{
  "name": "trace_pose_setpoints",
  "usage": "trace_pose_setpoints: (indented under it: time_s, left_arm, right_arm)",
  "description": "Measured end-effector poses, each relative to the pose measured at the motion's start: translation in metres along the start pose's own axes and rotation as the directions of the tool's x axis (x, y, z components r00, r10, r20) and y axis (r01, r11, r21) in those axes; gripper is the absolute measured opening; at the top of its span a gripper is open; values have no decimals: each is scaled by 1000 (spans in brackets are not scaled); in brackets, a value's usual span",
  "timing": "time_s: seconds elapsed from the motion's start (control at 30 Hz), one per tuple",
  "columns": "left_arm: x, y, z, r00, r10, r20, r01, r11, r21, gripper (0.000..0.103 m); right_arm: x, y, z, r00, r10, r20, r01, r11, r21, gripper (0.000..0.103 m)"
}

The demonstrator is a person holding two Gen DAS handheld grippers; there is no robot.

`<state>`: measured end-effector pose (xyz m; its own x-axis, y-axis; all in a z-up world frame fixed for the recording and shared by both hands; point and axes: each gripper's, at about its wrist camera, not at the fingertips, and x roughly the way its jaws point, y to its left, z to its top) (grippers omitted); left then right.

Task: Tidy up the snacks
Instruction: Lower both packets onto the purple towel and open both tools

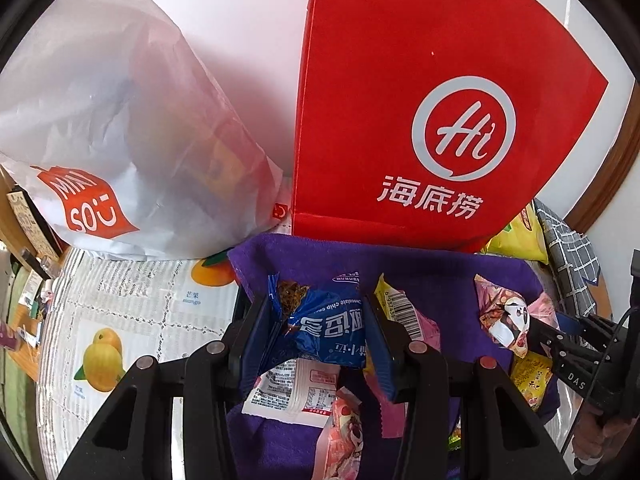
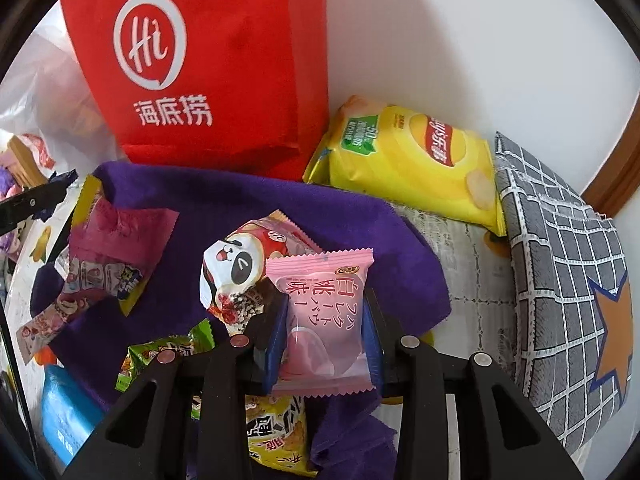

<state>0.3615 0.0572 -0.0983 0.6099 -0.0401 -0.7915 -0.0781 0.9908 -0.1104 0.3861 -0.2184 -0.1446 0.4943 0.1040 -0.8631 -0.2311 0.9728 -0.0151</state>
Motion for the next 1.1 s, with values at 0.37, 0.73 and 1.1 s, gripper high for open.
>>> trace_pose_setpoints:
  time_s: [0.37, 0.73, 1.1]
  left_arm:
    - [0, -1, 1, 1000, 15, -8, -15, 1000, 2, 44]
    - [-2, -10, -2, 1000, 14, -21, -13, 999, 31, 44]
    - [2, -14, -5, 998, -1, -57, 4, 999, 46, 45]
  right_arm:
    - [-7, 6, 1, 1000, 1, 14, -1, 1000, -8, 37]
    - [-25, 4, 6, 998, -12, 55, 12, 1000, -8, 48]
    - [-41, 6, 7, 992, -13, 123, 13, 1000, 4, 60]
